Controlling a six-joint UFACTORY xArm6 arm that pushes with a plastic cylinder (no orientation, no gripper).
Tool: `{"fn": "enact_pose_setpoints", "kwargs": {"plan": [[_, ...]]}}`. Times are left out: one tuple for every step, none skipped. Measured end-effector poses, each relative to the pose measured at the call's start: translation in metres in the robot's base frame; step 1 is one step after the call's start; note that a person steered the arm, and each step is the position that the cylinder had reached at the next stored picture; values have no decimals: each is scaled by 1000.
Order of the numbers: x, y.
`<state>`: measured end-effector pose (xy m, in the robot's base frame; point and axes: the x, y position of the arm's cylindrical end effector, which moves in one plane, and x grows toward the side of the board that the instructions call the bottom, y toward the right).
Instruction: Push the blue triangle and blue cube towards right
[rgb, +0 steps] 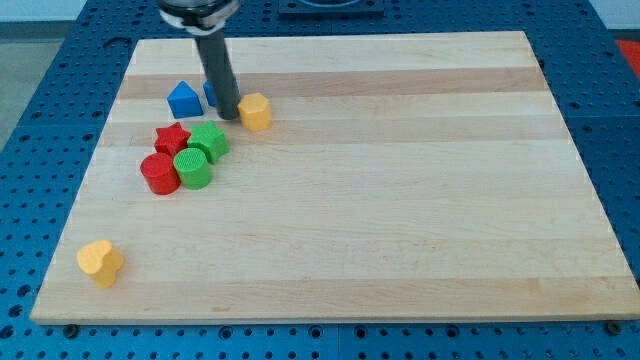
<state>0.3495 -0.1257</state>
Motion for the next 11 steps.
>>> {"fn": "enact_pose_setpoints", "kwargs": {"plan": [[0,12],[0,-41],[15,-87],[34,-119],[31,-164],[9,-165],[-10,-133],[-17,-82],[-17,-27],[-18,13],[-15,11]]}}
